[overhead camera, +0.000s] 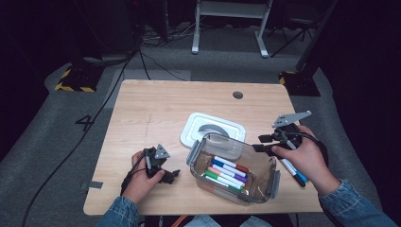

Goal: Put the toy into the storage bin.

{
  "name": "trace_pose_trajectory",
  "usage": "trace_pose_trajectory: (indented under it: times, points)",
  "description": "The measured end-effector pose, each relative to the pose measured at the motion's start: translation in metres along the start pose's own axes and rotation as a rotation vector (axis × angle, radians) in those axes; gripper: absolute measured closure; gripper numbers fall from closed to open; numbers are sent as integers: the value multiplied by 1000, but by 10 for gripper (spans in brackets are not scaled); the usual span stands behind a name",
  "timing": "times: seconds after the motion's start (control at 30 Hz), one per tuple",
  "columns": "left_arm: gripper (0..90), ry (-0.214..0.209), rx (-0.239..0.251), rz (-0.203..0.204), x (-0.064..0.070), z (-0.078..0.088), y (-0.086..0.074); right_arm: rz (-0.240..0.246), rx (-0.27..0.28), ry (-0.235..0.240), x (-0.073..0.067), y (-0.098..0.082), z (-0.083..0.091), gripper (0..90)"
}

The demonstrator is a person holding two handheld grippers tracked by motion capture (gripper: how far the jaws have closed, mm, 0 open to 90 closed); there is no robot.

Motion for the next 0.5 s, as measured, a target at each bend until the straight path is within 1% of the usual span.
trace_pose_trajectory:
  times: [0.1,0.17,0.2,0.23,0.3,0.33,0.43,0.47,0.5]
  points:
    - [0,0,0,0,0,0,0,-24,16,-24,13,-5,7,536]
    - [0,-1,0,-1,0,0,0,-37,24,-64,23,-8,10,536]
    - [0,-1,0,-1,0,0,0,-37,24,-64,23,-8,10,536]
    - [0,0,0,0,0,0,0,-65,22,-83,34,-13,12,541]
    - [0,0,0,0,0,0,0,-87,20,-109,46,-19,13,546]
    - [0,0,0,0,0,0,0,-91,17,-126,53,-22,13,548]
    - [0,0,1,1,0,0,0,-136,-6,-151,69,-34,11,560]
    - [0,0,1,1,0,0,0,-136,-6,-151,69,-34,11,560]
    - [0,0,0,0,0,0,0,-160,-26,-170,79,-44,9,570]
Point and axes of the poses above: each handheld gripper's, and its own axes: z roughly backward along the jaws, y roughly out of its top, x roughly to its right, the point moved 3 cm from there along -z, roughly forward along the jaws, and after that the axes turned 14 degrees about -z, right-handed, at the moved point
